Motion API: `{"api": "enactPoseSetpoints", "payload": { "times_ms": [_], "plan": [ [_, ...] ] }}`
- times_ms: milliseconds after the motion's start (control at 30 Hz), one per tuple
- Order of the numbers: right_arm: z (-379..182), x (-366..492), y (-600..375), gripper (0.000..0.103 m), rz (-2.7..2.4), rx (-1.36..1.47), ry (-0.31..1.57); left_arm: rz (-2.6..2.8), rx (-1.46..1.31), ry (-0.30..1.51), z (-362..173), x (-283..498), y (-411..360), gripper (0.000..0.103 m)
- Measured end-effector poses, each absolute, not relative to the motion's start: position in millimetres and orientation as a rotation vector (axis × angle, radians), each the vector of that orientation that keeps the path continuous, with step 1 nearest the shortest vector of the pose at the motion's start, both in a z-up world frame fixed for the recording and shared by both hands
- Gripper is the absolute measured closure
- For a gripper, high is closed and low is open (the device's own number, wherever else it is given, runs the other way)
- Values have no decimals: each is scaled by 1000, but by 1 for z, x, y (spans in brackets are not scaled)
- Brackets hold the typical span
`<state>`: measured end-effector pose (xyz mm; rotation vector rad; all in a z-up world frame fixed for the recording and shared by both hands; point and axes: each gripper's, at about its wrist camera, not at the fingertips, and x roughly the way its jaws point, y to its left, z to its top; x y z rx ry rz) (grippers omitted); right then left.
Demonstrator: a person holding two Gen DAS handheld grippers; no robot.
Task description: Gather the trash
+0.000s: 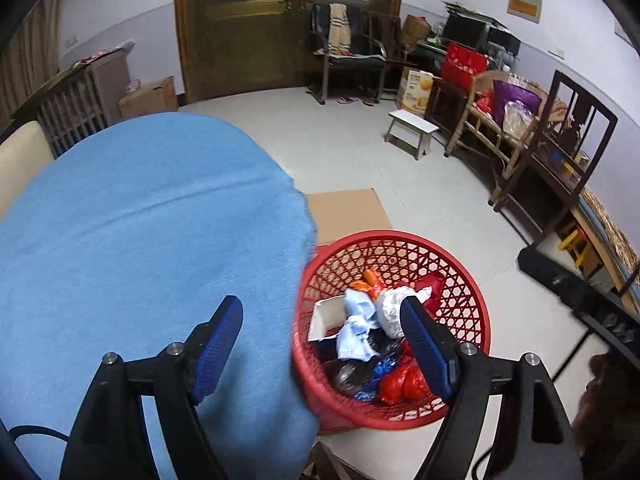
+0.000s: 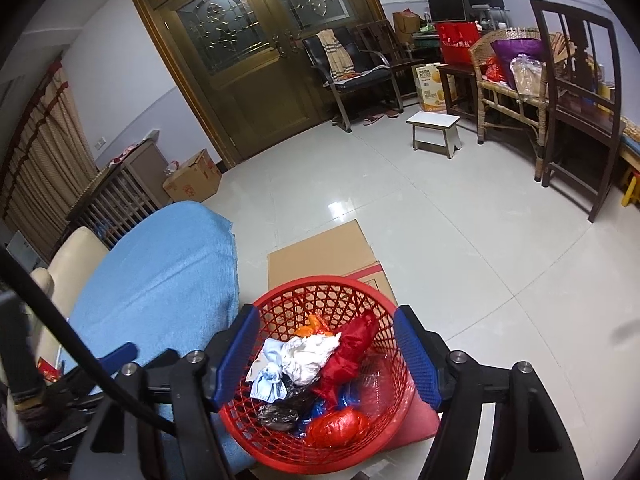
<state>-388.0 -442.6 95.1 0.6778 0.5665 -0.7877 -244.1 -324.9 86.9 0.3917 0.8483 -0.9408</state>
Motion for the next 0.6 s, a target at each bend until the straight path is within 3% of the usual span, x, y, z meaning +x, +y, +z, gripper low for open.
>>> {"api": "enactPoseSetpoints", "payload": {
  "times_ms": [600],
  "plan": [
    [57, -348, -348, 30, -818, 561, 746, -876, 329, 782, 103, -233, -225, 21]
  ]
}}
